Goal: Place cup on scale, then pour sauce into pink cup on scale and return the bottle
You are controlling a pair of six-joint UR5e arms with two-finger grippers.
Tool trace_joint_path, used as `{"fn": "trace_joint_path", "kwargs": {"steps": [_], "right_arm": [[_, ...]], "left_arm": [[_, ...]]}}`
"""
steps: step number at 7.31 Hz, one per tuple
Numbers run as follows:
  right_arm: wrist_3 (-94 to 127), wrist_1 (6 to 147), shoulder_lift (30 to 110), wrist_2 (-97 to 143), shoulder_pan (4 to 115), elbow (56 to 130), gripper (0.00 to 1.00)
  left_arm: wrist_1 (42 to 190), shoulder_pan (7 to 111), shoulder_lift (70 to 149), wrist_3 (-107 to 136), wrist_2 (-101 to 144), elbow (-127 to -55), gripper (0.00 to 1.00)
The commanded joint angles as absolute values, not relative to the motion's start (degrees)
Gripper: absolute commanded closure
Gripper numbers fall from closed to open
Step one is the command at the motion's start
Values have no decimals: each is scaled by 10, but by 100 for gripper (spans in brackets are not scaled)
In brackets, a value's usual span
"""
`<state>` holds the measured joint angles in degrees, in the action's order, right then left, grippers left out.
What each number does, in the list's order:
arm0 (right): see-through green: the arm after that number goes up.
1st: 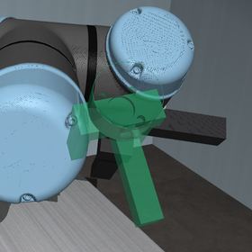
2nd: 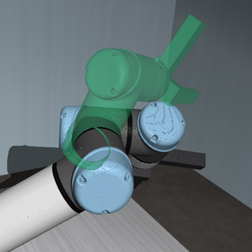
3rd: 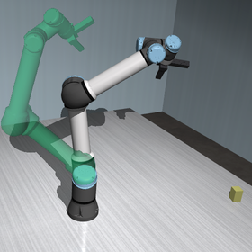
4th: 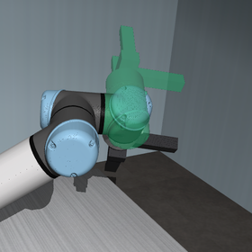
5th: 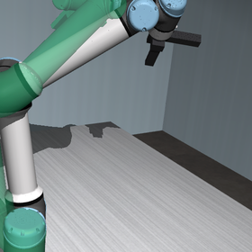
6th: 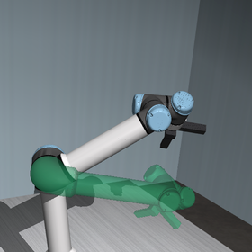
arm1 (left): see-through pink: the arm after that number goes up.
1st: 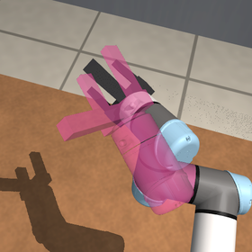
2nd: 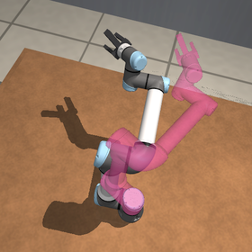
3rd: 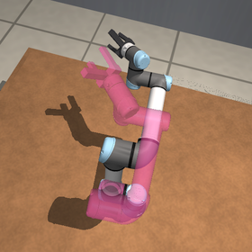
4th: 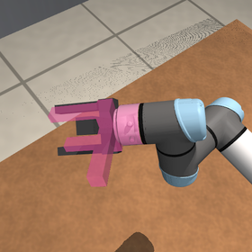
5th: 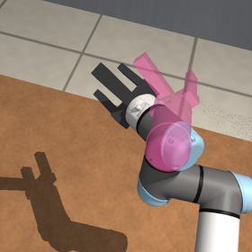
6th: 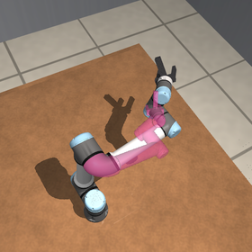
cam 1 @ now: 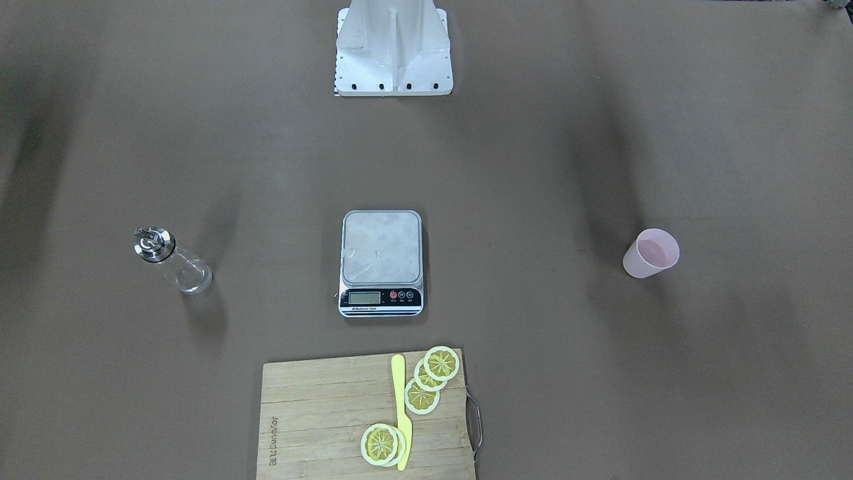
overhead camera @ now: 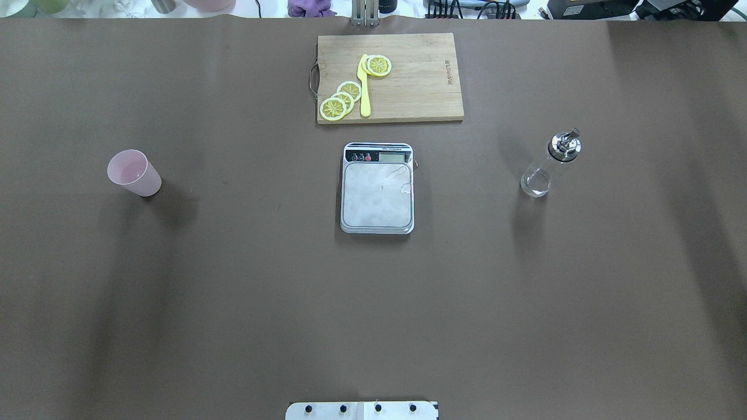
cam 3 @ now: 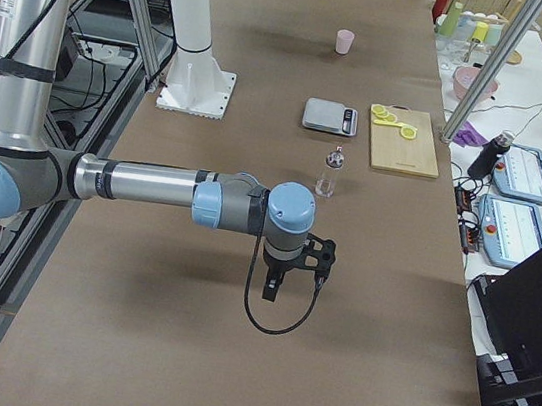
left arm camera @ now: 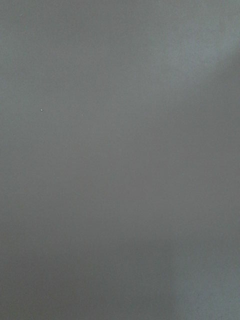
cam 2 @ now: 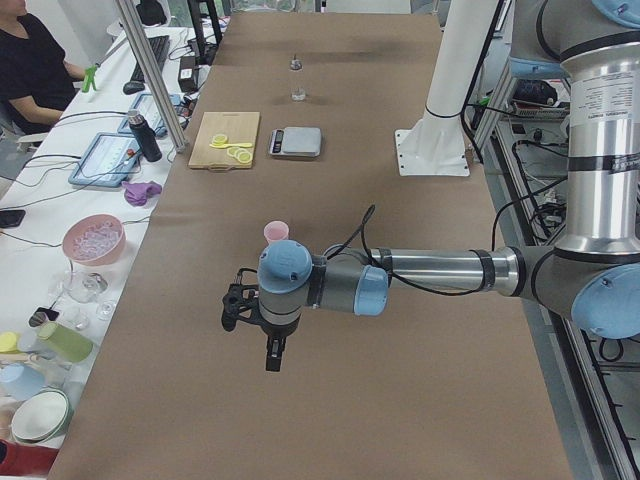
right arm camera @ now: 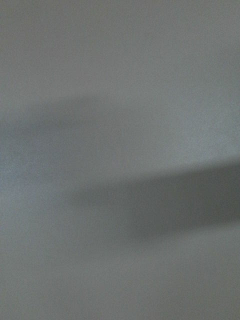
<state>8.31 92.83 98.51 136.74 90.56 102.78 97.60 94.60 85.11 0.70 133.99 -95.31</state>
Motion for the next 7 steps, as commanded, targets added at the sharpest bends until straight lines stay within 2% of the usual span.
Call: {"fn": "trace_joint_path", "kwargs": {"steps": [1,7], "right_arm": [[83,928,986,1370,909,1031,0],[84,929,984,1371,909,1032,0]], "left_arm": [[976,945,851,7,1340,-953,2],[982,945,853,5,1341,-949,2]]}}
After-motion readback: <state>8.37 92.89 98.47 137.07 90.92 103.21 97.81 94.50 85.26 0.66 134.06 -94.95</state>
